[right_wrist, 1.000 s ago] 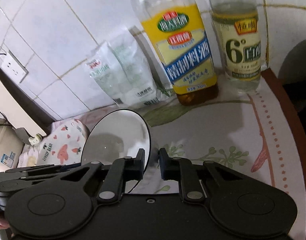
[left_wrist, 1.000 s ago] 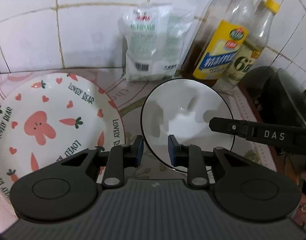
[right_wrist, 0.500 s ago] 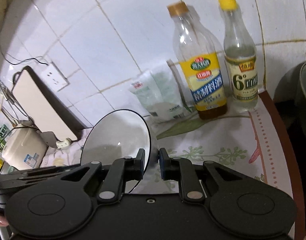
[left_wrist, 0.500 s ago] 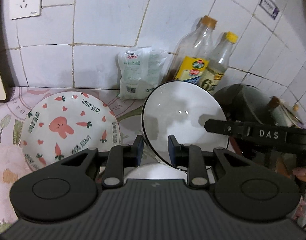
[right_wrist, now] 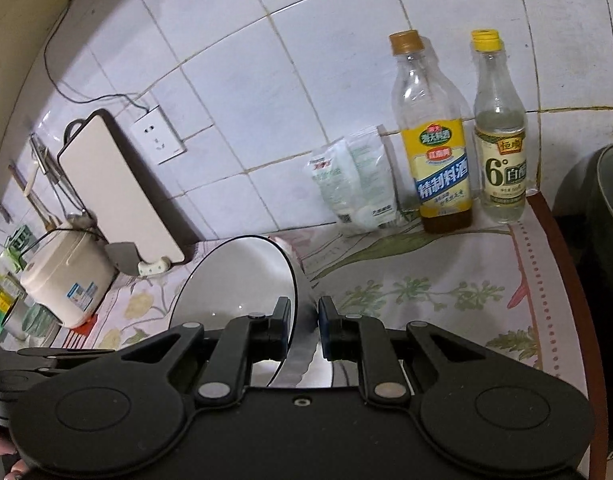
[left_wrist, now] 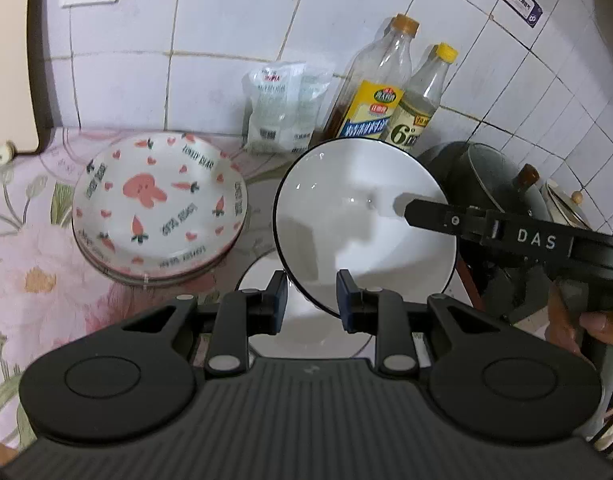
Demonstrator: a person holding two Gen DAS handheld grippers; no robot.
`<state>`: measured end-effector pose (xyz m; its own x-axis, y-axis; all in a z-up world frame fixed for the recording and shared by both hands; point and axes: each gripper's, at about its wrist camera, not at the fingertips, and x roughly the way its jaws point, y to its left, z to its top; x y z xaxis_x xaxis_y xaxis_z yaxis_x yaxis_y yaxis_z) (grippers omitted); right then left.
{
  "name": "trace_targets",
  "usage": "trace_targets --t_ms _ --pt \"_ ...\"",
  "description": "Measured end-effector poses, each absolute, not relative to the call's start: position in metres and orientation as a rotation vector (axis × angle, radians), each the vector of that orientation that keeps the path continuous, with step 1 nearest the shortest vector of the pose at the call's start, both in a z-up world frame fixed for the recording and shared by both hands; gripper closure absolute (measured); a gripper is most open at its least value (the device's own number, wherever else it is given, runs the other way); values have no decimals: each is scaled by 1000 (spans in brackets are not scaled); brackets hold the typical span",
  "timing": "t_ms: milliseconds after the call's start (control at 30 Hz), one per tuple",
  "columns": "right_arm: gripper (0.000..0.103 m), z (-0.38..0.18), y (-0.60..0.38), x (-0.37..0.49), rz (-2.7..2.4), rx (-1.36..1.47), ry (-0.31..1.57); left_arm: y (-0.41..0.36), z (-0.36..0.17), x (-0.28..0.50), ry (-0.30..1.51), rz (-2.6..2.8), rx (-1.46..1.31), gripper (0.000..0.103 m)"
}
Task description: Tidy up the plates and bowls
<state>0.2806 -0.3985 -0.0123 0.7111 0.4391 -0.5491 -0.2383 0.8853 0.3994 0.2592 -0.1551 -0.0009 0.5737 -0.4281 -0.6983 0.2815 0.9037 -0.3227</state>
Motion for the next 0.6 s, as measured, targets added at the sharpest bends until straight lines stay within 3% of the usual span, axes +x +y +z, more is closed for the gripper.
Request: trace_targets --t_ms 600 --pt "84 -48 -376 275 392 236 747 -143 -42 258 954 -383 -204 78"
